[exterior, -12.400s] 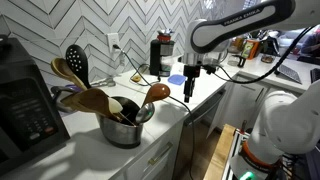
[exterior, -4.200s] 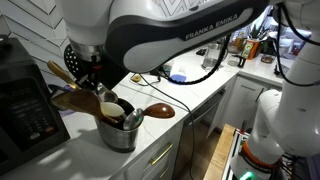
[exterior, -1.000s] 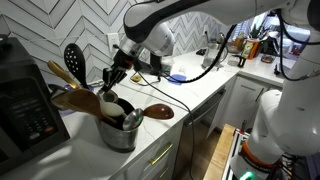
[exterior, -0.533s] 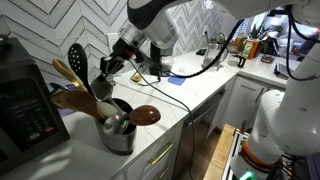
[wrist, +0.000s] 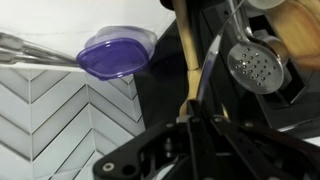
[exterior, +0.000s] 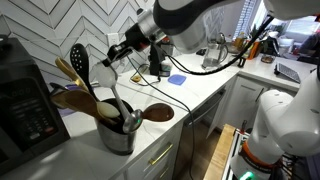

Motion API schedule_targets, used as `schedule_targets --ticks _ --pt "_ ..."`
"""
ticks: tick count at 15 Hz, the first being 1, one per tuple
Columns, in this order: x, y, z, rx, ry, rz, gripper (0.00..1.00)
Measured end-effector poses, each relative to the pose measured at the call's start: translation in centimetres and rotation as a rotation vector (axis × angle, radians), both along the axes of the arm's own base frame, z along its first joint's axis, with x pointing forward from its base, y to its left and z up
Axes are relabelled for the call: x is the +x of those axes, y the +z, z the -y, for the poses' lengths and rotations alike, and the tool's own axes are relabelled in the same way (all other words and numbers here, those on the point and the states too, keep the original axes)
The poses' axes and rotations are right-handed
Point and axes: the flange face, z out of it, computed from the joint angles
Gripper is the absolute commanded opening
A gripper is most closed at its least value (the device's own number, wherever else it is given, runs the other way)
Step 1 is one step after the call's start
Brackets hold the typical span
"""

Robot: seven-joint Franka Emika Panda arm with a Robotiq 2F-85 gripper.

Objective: Move the silver spatula in the silver bucket slightly to the right in the bucket

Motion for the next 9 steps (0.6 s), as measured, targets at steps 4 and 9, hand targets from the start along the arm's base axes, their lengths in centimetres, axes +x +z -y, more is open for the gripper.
schedule_targets --ticks 4,9 --pt "-4.4 -0.8 -0.3 -0.007 -0.169 0.151 0.01" --pt "-7.3 -3.3 -0.3 -0.087 -0.347 0.280 0.01"
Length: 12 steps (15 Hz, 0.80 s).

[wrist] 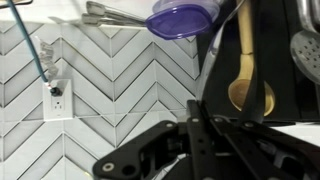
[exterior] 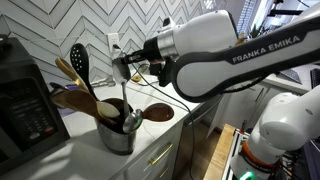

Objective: Move the silver spatula in the silver bucket slightly to the right in the bucket

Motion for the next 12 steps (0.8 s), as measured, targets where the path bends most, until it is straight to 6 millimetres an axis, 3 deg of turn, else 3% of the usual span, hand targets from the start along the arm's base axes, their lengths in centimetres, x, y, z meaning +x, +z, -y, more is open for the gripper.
schedule_targets --ticks 2,6,8,12 --pt "-0.7 -0.1 -0.4 -0.044 -0.064 0.043 0.01" --pt "-1.6 1.2 -3.7 -0.126 -0.100 0.111 0.01" --pt "-1.5 1.9 -5.2 -0.143 -0.079 0.087 0.29" --pt "-1.3 3.4 -6.5 -0.140 -0.093 0.027 0.56"
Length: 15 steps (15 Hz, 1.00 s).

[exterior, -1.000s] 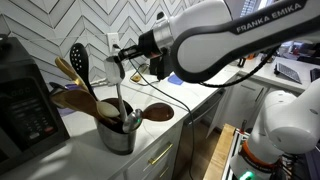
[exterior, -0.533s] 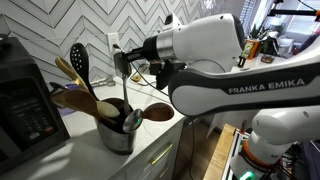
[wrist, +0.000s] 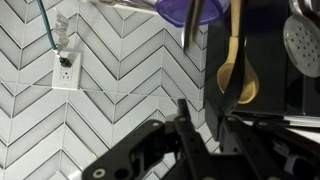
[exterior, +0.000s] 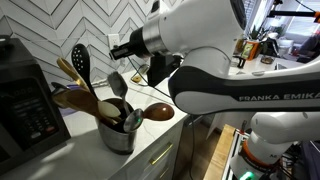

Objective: Move the silver spatula in the silver bucket slightly to the right in the bucket

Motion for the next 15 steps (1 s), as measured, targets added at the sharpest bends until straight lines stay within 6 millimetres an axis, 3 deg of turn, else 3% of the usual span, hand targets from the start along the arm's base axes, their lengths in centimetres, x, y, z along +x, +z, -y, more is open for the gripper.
schedule_targets --ticks 3,6,9,13,15 --pt "0.0 1.3 0.6 0.068 -0.004 -0.019 0.81" --pt "0.4 3.0 3.0 0.210 -0.048 -0.008 0.99" --pt "0.9 4.2 7.2 0.353 -0.082 0.021 1.00" --pt "1.7 4.1 14.2 0.566 -0.094 0.053 1.00" --pt "2.1 4.4 16.4 0.666 -0.090 0.060 1.00"
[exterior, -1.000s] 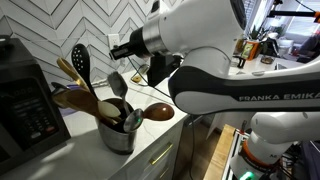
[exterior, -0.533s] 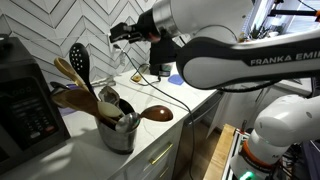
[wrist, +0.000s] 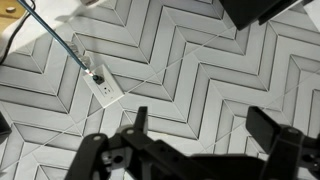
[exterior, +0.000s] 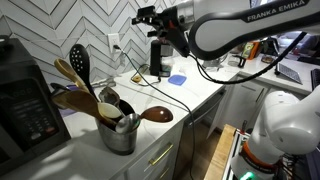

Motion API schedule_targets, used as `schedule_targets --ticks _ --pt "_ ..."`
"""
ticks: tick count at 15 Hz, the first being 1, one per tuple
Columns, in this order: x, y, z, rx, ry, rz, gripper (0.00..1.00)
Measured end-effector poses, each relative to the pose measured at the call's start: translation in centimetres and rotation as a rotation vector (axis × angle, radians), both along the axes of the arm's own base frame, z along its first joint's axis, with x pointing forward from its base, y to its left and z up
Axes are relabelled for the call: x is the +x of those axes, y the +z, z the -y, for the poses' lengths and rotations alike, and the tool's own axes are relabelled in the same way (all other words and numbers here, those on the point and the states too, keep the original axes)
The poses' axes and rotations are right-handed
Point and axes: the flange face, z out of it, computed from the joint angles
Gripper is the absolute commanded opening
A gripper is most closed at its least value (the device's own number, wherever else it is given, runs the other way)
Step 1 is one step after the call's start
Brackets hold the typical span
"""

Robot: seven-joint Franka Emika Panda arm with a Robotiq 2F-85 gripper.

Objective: Move the silver spatula in the silver bucket slightly to the right in the bucket

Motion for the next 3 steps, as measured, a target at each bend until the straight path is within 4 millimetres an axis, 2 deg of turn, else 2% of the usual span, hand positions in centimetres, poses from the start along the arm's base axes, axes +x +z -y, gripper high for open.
schedule_targets --ticks 3 --pt "0.02 1.29 1.15 0.115 0.056 0.015 1.00"
